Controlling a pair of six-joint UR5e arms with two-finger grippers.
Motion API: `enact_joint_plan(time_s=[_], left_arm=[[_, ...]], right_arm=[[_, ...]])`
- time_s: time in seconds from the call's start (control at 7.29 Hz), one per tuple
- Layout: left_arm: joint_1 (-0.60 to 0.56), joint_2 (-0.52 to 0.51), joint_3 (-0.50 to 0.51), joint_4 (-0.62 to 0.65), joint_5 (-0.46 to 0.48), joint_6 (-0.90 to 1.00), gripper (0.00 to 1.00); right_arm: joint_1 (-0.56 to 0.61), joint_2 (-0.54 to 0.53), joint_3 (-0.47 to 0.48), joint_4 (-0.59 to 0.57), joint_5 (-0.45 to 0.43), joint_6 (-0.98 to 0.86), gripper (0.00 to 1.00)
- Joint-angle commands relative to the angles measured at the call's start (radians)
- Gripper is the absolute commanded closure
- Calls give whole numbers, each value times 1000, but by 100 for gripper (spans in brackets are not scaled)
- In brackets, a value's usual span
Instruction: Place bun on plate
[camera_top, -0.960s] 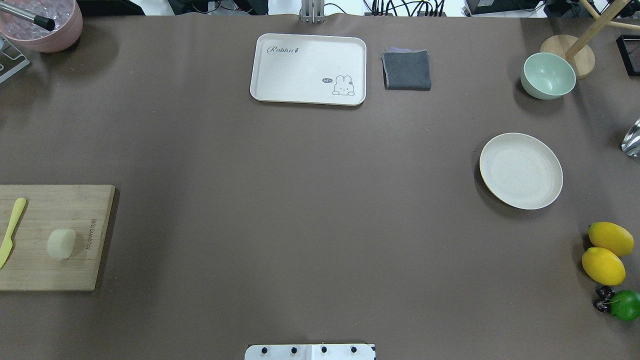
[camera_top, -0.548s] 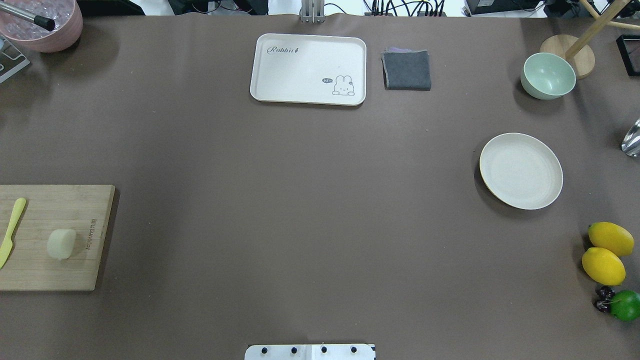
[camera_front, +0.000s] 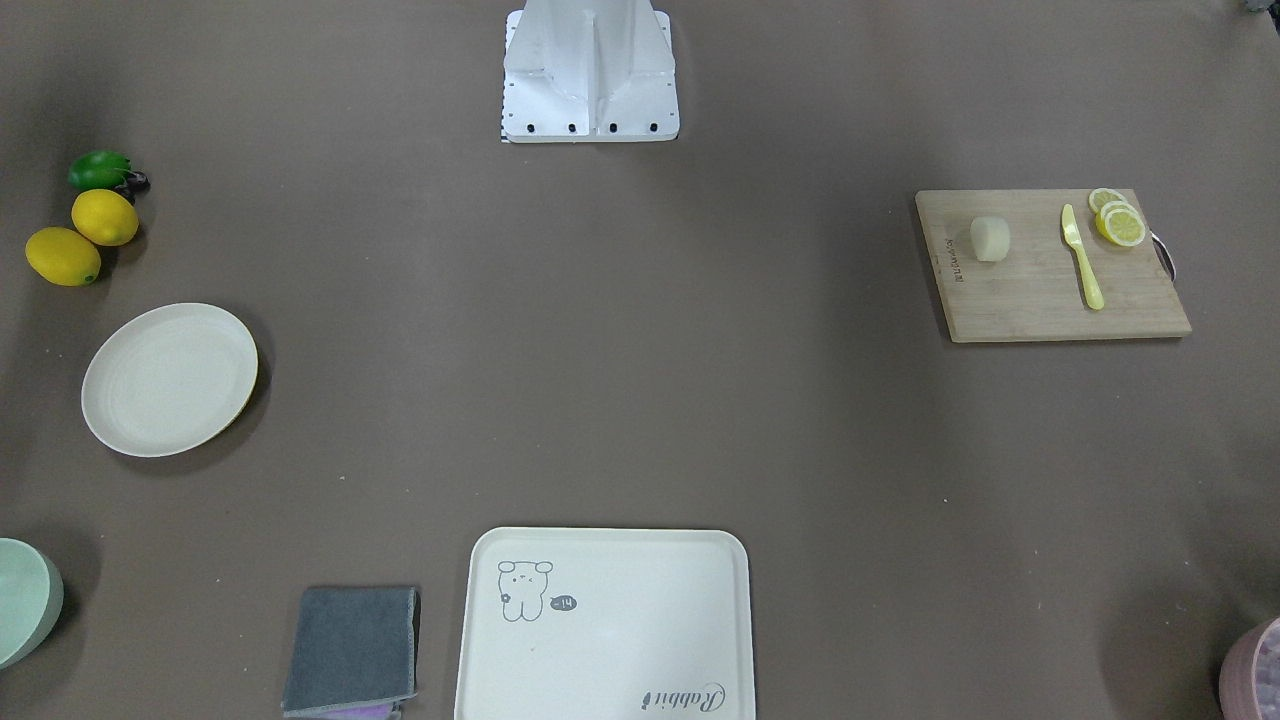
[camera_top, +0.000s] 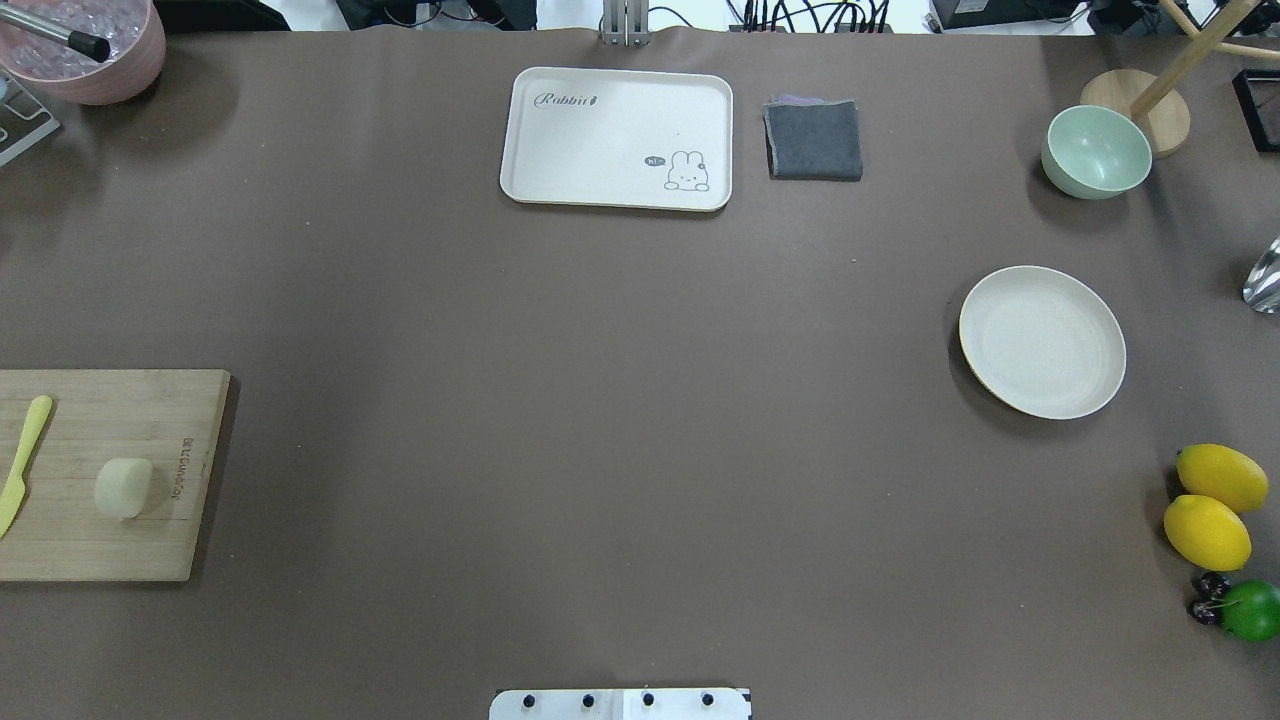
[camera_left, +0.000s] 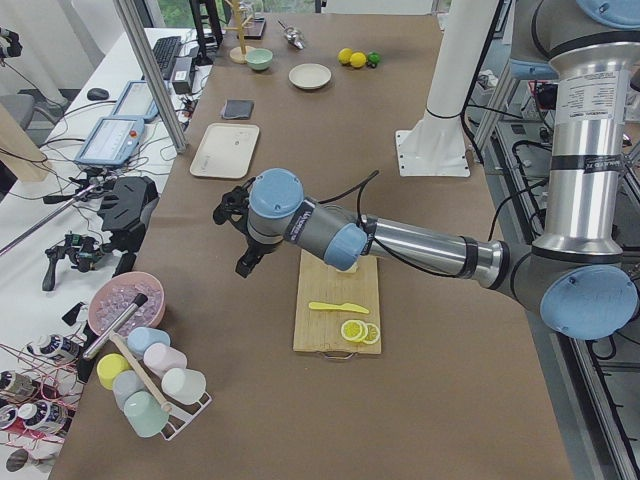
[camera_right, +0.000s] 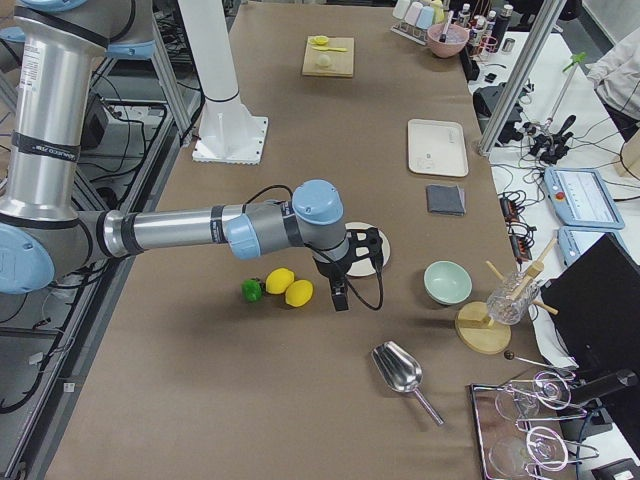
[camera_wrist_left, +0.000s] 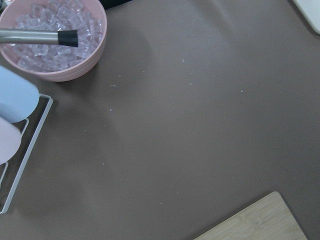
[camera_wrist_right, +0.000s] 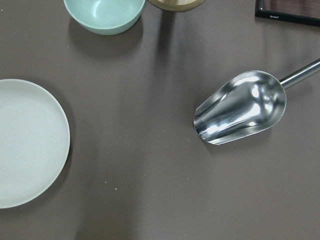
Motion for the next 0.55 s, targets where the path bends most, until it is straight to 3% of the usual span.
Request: enact_joint_plan(time_s=[0.0, 0.27, 0.41], left_arm=[[15, 38, 0, -125, -11, -53, 2], [29, 40, -1, -135, -11, -62, 2], [29, 40, -3, -135, -11, -62, 2]], right_arm=[[-50, 3, -72, 140, 46, 157, 0], [-192, 11, -177, 403, 15, 434, 3], [-287, 26, -212, 506, -52, 586, 3]])
